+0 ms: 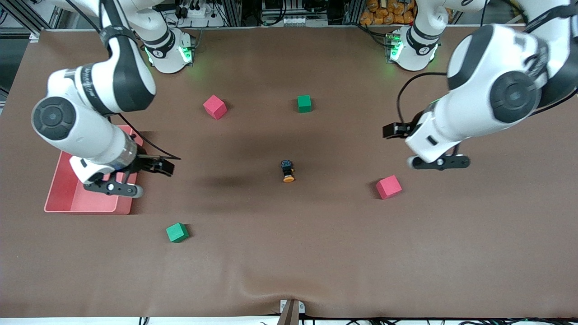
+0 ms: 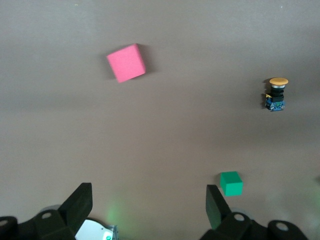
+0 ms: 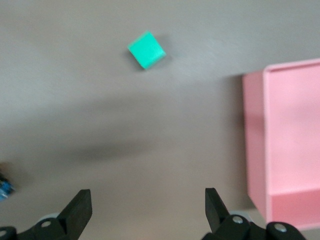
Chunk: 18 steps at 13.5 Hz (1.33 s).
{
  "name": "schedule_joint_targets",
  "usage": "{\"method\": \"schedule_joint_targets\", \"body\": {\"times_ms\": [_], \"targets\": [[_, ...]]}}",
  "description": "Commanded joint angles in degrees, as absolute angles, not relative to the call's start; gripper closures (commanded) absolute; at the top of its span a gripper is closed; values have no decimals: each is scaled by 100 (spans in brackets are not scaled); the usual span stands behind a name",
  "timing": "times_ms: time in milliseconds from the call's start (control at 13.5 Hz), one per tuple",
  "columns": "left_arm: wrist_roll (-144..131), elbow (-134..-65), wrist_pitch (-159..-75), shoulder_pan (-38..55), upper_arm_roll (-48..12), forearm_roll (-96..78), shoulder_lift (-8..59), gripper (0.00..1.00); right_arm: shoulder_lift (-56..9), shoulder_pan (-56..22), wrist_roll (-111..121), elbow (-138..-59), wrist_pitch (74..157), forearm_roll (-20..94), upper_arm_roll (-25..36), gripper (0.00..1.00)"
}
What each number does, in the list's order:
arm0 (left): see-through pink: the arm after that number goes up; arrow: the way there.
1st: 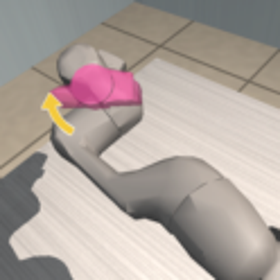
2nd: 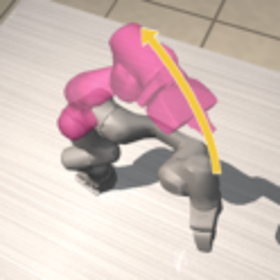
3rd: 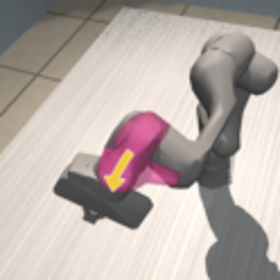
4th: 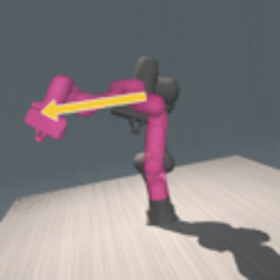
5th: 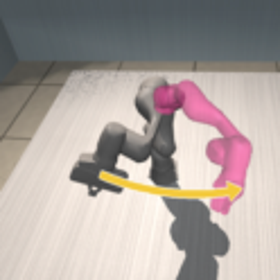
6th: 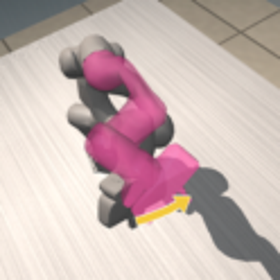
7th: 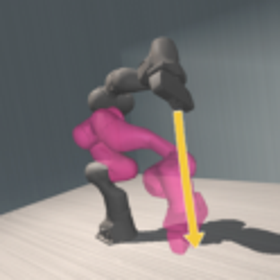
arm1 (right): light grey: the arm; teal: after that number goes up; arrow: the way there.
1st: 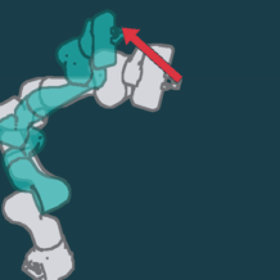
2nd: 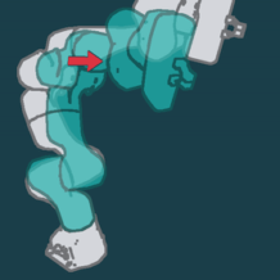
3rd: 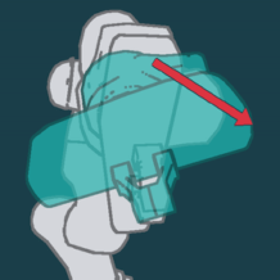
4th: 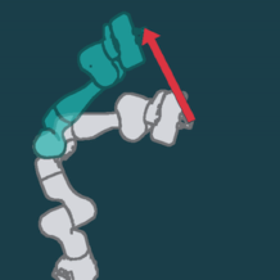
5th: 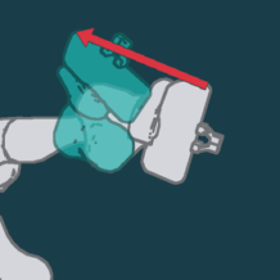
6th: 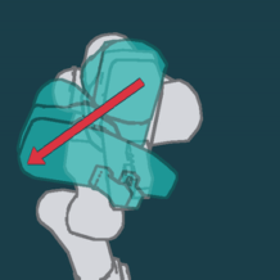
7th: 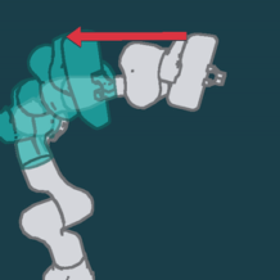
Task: Place and upright button with both arms
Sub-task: 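Reach the left gripper to the button while the right gripper withdraws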
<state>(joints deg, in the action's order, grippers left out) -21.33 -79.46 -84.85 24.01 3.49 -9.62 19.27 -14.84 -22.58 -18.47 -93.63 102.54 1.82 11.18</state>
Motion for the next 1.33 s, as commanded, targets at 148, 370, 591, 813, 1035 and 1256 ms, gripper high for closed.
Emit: {"method": "schedule_joint_targets", "body": {"times_ms": [148,370,591,813,1035,1256], "targets": [[-2733,-7673,-8990,2988,378,-1142,2566,0,-643,-1664,-1549,-9668,9757,-255,732,0],[-2769,-7664,-9333,3146,378,-1450,2908,0,-335,-557,-706,-9659,9668,-255,-33,0],[-2769,-7664,-9588,3155,299,-1949,3137,0,-53,-159,226,-9589,9414,-255,-141,0],[-3231,-7664,-10071,3523,272,-1978,3400,0,-35,-88,343,-9283,9054,-246,-158,0],[-3568,-7638,-10607,3700,264,-1986,3752,0,-53,183,657,-9018,8728,-185,-167,0],[-4076,-7340,-10959,3910,272,-1978,4243,0,-44,220,747,-8983,8605,-176,-149,0]]}}
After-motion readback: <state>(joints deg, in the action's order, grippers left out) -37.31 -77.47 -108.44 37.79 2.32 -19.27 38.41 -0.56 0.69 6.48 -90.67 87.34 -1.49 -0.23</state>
